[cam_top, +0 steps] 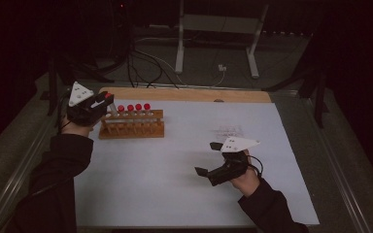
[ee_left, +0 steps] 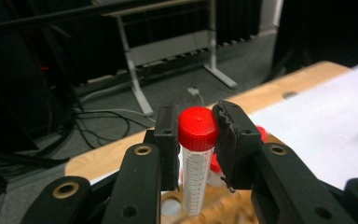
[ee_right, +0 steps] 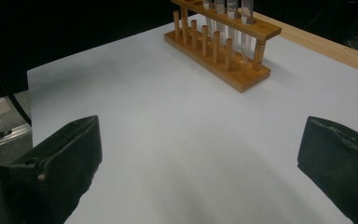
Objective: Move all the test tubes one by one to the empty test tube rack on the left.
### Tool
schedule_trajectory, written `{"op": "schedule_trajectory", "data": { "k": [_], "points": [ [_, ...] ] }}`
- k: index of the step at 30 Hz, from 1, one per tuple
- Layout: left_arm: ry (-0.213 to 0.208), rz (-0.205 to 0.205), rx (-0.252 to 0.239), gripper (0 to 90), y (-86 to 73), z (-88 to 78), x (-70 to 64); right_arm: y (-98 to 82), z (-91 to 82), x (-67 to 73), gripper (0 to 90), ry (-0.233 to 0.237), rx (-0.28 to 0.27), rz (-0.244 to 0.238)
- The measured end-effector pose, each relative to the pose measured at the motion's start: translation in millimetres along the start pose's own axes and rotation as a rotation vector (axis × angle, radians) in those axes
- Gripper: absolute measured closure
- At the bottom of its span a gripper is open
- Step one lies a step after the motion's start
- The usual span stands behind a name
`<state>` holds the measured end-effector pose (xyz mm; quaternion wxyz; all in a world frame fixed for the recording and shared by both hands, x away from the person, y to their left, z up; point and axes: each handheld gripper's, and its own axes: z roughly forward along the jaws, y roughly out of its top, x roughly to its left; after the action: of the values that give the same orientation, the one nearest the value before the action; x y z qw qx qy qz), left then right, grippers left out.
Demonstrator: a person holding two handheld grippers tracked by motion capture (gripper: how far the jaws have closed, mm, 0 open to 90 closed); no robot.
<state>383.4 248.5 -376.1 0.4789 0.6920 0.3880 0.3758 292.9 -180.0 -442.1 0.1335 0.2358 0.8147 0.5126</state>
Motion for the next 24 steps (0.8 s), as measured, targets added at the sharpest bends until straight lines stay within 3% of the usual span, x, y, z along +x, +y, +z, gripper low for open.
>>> {"op": "schedule_trajectory", "data": {
  "k": [11, 15, 24],
  "points": [
    [0.082, -0.049, -0.001, 71.9, -22.0, 26.1, 8.3, -0.7, -2.1, -2.3, 0.0, -0.003, -0.006, 0.003],
    [0.080, -0.072, 0.028, 71.9, -35.1, 34.8, 8.6, -0.9, -2.9, -2.6, 0.0, -0.002, -0.005, 0.006],
    [0.075, -0.082, 0.097, 71.9, -52.1, 49.2, 4.2, -1.2, -3.2, -3.0, 0.0, -0.003, -0.004, 0.001]
  ]
}}
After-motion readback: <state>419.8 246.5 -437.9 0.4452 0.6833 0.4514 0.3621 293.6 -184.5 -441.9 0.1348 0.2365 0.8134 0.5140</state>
